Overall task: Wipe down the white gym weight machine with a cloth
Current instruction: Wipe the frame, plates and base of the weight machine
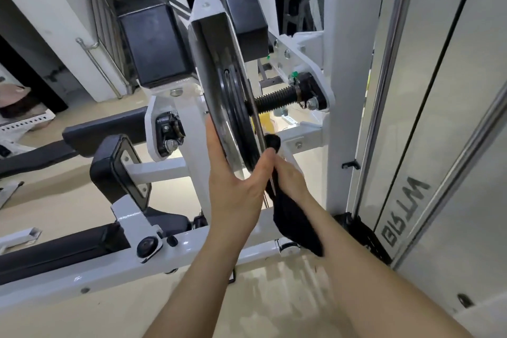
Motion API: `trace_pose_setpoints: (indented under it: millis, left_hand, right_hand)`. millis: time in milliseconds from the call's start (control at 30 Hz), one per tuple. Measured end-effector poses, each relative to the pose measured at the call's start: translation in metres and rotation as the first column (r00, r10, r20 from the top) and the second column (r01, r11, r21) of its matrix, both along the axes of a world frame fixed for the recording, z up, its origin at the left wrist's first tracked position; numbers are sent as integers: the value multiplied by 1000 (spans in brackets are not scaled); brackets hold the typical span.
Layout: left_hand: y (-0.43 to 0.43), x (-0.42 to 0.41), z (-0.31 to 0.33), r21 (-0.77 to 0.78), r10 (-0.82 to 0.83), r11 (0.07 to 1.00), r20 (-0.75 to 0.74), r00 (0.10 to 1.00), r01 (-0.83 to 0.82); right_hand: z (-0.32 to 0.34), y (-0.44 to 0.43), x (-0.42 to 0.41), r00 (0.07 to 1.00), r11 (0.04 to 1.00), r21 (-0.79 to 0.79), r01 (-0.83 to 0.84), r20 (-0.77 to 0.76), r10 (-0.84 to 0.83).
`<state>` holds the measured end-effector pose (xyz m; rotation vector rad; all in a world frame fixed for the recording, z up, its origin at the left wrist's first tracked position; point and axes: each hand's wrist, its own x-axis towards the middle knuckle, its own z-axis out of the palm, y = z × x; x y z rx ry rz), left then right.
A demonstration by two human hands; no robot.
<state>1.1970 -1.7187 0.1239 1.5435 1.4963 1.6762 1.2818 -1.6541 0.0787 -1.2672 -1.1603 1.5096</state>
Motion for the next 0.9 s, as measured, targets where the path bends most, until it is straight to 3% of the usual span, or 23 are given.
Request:
trace_pose_setpoints:
  millis: [33,133,234,367,400,434,467,500,534,567,701,801,901]
  left_hand:
    - [-1,-1,1,-7,1,1000,-10,1000,-1]
    - [-4,-5,-1,-50,-52,997,-8,999,52]
    - [-14,-16,-12,-98,-133,986,7,991,133]
    - [-38,-37,-49,-176,-152,974,-24,988,145]
    - [-44,-40,-62,-224,-131,968,-58,990,115]
    - [-50,-44,-74,-282,-128,955,-126,984,88]
    - [-55,-45,-85,-342,-160,937,-226,961,75]
    - [-60,-46,-95,-385,-215,920,-350,912,69]
    - [-62,-46,-105,-403,-272,913,-470,839,70]
    - [-63,-44,-114,-408,-319,909,-562,763,79]
    - [-62,-28,-129,-392,-407,907,-730,549,152]
    - [-51,-17,-134,-346,-392,919,-767,508,186]
    - [-44,-12,-136,-339,-367,929,-805,466,146]
  right_hand:
    - [-11,-5,0,999,995,-94,-28,25,31]
    - [-27,-33,-4,971,973,-233,5,-231,-60]
    - [-30,-46,-6,926,985,-59,163,-336,-174]
    - [-52,-60,11,957,900,345,267,17,-290]
    - [-66,-65,15,930,864,466,190,197,-310]
    - [-80,-67,14,834,839,544,-5,466,-297]
    - [-96,-69,10,636,818,523,-240,721,-275]
    - [-114,-70,7,417,801,436,-410,871,-261]
    - [-126,-69,7,286,798,365,-480,925,-251]
    - [-130,-68,9,254,804,350,-480,933,-255]
    - [-127,-54,23,427,813,516,-269,821,-379]
    - [-114,-46,18,595,858,513,-29,699,-397]
    - [-107,-39,17,676,884,441,156,604,-421]
